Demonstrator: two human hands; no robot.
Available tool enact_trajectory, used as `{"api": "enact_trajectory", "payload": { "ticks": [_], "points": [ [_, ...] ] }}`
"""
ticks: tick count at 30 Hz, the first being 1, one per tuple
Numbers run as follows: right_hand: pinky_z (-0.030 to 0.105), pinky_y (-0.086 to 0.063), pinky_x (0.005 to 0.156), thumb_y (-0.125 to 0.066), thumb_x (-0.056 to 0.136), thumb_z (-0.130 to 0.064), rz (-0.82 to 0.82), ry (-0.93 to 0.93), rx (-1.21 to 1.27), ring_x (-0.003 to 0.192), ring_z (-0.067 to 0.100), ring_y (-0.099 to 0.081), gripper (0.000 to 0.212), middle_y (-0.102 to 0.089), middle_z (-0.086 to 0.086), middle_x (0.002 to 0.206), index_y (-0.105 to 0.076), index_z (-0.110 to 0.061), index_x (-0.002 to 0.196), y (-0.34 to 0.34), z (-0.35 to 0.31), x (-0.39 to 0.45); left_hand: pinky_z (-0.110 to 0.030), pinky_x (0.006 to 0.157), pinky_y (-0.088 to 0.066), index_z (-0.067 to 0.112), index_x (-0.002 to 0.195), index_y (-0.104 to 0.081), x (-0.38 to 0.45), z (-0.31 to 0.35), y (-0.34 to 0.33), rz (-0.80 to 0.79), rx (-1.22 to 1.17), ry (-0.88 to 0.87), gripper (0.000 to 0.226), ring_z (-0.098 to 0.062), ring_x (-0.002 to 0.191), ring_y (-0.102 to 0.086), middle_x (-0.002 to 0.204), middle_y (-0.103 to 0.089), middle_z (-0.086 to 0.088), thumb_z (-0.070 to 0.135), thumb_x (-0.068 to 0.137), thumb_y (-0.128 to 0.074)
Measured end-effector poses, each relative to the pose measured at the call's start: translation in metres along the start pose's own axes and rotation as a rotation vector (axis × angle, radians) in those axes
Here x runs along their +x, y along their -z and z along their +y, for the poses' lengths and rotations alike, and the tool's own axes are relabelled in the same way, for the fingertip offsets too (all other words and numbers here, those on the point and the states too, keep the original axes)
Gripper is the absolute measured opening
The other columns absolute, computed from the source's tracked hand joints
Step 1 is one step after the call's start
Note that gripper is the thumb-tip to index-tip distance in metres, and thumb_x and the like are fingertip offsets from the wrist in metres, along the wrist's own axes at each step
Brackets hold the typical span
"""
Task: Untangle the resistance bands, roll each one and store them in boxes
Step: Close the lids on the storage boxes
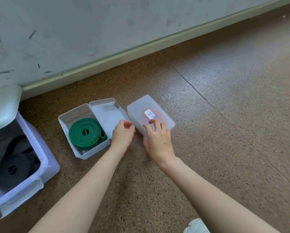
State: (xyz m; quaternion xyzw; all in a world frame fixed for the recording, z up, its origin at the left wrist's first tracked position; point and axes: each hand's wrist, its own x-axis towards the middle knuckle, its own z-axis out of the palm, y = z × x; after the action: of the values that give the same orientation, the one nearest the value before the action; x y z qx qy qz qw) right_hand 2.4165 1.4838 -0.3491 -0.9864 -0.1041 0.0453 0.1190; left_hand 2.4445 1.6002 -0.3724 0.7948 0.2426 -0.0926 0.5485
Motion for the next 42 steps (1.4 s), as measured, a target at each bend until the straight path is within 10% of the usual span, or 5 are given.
{"api": "enact_trajectory", "payload": {
  "ticks": [11,16,21,25,42],
  "points": [
    [0.031,-0.042,0.096,-0.060,0.088,-0.008,-0.091,-0.947,1.697,0.114,0.022,-0.053,0.044,-0.054,0.008,0.125,-0.041,-0.006,0.128,-0.049,-0.098,0.042,-0.036,0.103,-0.032,0.016,0.147,-0.019,-0.040,-0.076,0.126,-0.163,1.190,-0.289,0.054,-0.024,0.127,-0.037,0.138,-0.042,-0.004,0.021,0.096,-0.039],
    [0.025,-0.043,0.074,-0.062,0.086,-0.011,-0.071,-0.561,1.155,0.097,0.016,-0.054,0.020,-0.055,-0.001,0.103,-0.053,-0.017,0.103,-0.048,-0.104,0.021,-0.033,0.099,-0.038,0.017,0.139,-0.039,-0.056,-0.096,0.139,0.047,1.093,-0.369,0.043,-0.023,0.127,-0.036,0.132,-0.046,-0.006,0.020,0.096,-0.042],
    [0.030,-0.041,0.087,-0.053,0.088,-0.003,0.044,-0.030,0.542,0.115,0.024,-0.044,0.038,-0.051,0.005,0.124,-0.054,-0.017,0.123,-0.035,-0.088,-0.003,-0.036,0.109,-0.031,0.018,0.146,-0.026,-0.062,-0.086,0.129,0.190,0.078,0.116,0.052,-0.022,0.135,-0.034,0.150,-0.030,-0.004,0.032,0.098,-0.042],
    [0.042,-0.018,0.114,-0.050,0.090,-0.005,-0.367,0.240,0.076,0.143,0.031,-0.008,0.066,-0.006,0.004,0.158,-0.024,-0.031,0.145,-0.033,-0.070,-0.014,-0.040,0.104,-0.041,0.016,0.137,-0.039,-0.042,-0.069,0.123,0.169,-0.739,0.364,0.041,-0.024,0.125,-0.049,0.137,-0.050,-0.007,0.033,0.100,-0.038],
    [0.052,-0.031,0.107,-0.049,0.089,-0.009,-0.629,0.162,-0.124,0.132,0.039,-0.028,0.061,-0.024,0.012,0.147,-0.030,-0.031,0.142,-0.001,-0.101,-0.004,-0.040,0.093,-0.051,0.010,0.123,-0.045,-0.050,-0.057,0.125,0.166,-0.198,0.424,0.034,-0.023,0.105,-0.059,0.118,-0.058,-0.013,0.010,0.091,-0.057]
  ]
}}
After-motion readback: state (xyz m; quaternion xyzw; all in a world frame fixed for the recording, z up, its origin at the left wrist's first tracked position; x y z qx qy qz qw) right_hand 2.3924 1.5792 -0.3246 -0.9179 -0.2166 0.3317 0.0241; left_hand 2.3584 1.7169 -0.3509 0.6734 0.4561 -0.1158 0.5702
